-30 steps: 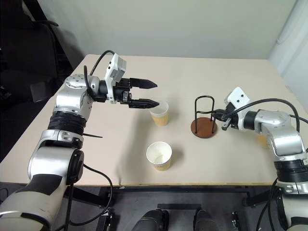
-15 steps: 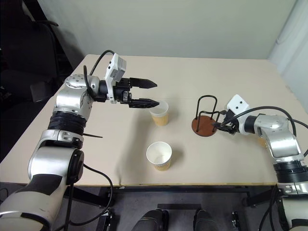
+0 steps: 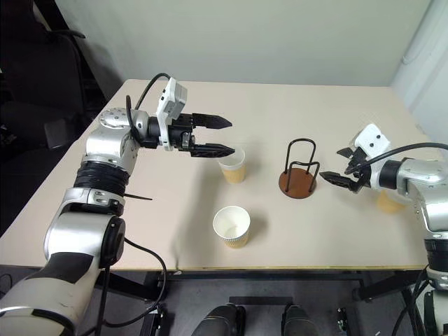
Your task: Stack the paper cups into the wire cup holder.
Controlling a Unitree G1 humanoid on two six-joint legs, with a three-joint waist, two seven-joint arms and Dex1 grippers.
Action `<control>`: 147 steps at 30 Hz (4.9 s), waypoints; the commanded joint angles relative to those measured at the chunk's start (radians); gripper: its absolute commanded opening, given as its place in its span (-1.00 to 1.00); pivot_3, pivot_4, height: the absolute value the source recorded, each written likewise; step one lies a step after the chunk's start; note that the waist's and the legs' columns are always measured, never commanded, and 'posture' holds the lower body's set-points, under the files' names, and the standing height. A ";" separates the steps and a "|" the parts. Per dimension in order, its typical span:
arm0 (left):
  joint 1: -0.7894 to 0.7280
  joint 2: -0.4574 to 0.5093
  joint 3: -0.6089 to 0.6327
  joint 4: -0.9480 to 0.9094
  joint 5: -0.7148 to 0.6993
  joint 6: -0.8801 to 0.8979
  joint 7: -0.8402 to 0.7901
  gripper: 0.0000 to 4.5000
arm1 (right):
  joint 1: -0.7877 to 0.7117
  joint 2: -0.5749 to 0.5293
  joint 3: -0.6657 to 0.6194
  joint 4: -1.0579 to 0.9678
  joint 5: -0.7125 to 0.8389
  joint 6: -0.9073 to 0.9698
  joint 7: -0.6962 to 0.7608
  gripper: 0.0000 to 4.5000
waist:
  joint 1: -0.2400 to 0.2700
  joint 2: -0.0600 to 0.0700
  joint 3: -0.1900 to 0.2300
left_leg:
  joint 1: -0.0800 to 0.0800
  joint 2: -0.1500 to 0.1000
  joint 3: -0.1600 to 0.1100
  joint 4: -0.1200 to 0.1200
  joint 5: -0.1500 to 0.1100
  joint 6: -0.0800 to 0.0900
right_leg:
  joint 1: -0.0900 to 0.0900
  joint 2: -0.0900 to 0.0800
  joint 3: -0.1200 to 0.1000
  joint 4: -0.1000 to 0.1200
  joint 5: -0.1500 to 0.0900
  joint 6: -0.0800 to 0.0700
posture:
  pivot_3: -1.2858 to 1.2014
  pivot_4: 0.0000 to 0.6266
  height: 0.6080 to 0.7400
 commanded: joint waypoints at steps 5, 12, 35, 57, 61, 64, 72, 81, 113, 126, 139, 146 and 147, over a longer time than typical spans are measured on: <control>-0.041 0.012 0.012 0.008 -0.005 -0.017 -0.040 1.00 | 0.027 -0.146 -0.114 -0.135 0.079 0.055 0.072 0.75 | 0.002 0.000 0.000 | 0.000 0.000 0.000 0.000 0.000 0.000 | 0.000 0.000 0.001 -0.001 -0.001 0.001 | 0.03 -0.52 1.00; -0.038 0.000 0.007 0.018 0.001 -0.031 -0.061 1.00 | 0.142 -0.288 -0.208 -0.148 0.088 0.066 0.131 0.75 | 0.007 0.000 0.000 | -0.001 0.000 0.000 0.000 -0.001 0.000 | 0.000 0.000 0.001 -0.001 -0.004 0.002 | 0.03 -0.52 1.00; -0.109 0.015 -0.142 0.253 0.335 -0.491 0.270 1.00 | 0.017 -0.272 -0.242 -0.260 0.241 0.145 0.079 0.75 | -0.001 -0.001 0.000 | 0.001 -0.001 0.003 0.001 0.001 0.004 | 0.001 0.000 0.003 0.000 -0.004 0.007 | 0.03 -0.52 1.00; -0.146 -0.025 -0.172 0.368 0.404 -0.535 0.221 1.00 | 0.000 -0.311 -0.151 -0.338 0.271 0.140 0.122 0.75 | 0.006 0.000 0.000 | -0.001 -0.001 0.003 0.002 -0.002 0.003 | 0.000 0.000 0.002 0.001 -0.006 0.005 | 0.03 -0.52 1.00; -0.168 -0.034 -0.189 0.383 0.428 -0.546 0.224 1.00 | -0.007 -0.302 -0.136 -0.338 0.268 0.136 0.115 0.75 | 0.006 -0.001 0.000 | -0.001 -0.001 0.003 0.003 -0.002 0.003 | 0.000 0.000 0.002 0.001 -0.006 0.006 | 0.03 -0.52 1.00; -0.186 -0.039 -0.197 0.385 0.442 -0.555 0.224 1.00 | -0.008 -0.301 -0.130 -0.337 0.266 0.135 0.116 0.75 | 0.008 -0.001 0.000 | -0.001 -0.001 0.003 0.004 -0.002 0.003 | 0.000 0.000 0.002 0.001 -0.005 0.006 | 0.03 -0.52 1.00; -0.190 -0.032 -0.229 0.392 0.487 -0.580 0.213 1.00 | -0.019 -0.313 -0.128 -0.326 0.269 0.137 0.126 0.75 | 0.006 0.000 0.000 | -0.002 -0.001 0.003 0.006 -0.003 0.004 | 0.000 -0.001 0.003 0.001 -0.005 0.006 | 0.03 -0.52 1.00; -0.251 -0.009 -0.314 0.416 0.608 -0.635 0.293 1.00 | -0.031 -0.326 -0.126 -0.309 0.276 0.147 0.152 0.75 | 0.008 0.000 0.000 | -0.003 -0.001 0.001 0.008 -0.003 0.004 | 0.000 0.000 0.003 0.001 -0.005 0.006 | 0.03 -0.52 1.00; -0.245 -0.035 -0.351 0.418 0.641 -0.663 0.253 1.00 | -0.049 -0.353 -0.123 -0.293 0.280 0.160 0.173 0.75 | 0.006 0.000 0.000 | -0.003 0.000 0.003 0.014 -0.007 0.004 | -0.002 -0.001 0.004 0.007 -0.007 0.006 | 0.03 -0.52 1.00; -0.236 -0.039 -0.364 0.418 0.647 -0.663 0.253 1.00 | -0.037 -0.346 -0.126 -0.303 0.282 0.163 0.164 0.75 | 0.006 -0.001 0.000 | -0.002 -0.001 0.004 0.014 -0.007 0.004 | -0.002 0.000 0.003 0.013 -0.011 0.005 | 0.03 -0.52 1.00; -0.234 -0.038 -0.389 0.433 0.684 -0.669 0.298 -0.88 | -0.027 -0.348 -0.131 -0.298 0.278 0.154 0.161 0.77 | 0.006 -0.001 0.000 | -0.002 -0.001 0.003 0.014 -0.007 0.005 | -0.002 -0.002 0.003 0.014 -0.013 0.006 | 0.03 -0.52 1.00; -0.239 -0.029 -0.384 0.436 0.671 -0.671 0.252 -0.97 | -0.024 -0.350 -0.125 -0.290 0.270 0.146 0.163 0.77 | 0.006 -0.001 0.000 | -0.002 -0.001 0.003 0.014 -0.007 0.004 | -0.002 -0.001 0.003 0.015 -0.014 0.005 | 0.03 -0.52 1.00; -0.242 -0.026 -0.383 0.437 0.669 -0.671 0.242 -0.97 | -0.024 -0.350 -0.125 -0.288 0.269 0.144 0.164 0.77 | 0.007 -0.001 0.000 | -0.002 -0.002 0.004 0.014 -0.007 0.005 | -0.002 0.001 0.002 0.015 -0.014 0.005 | 0.03 -0.52 1.00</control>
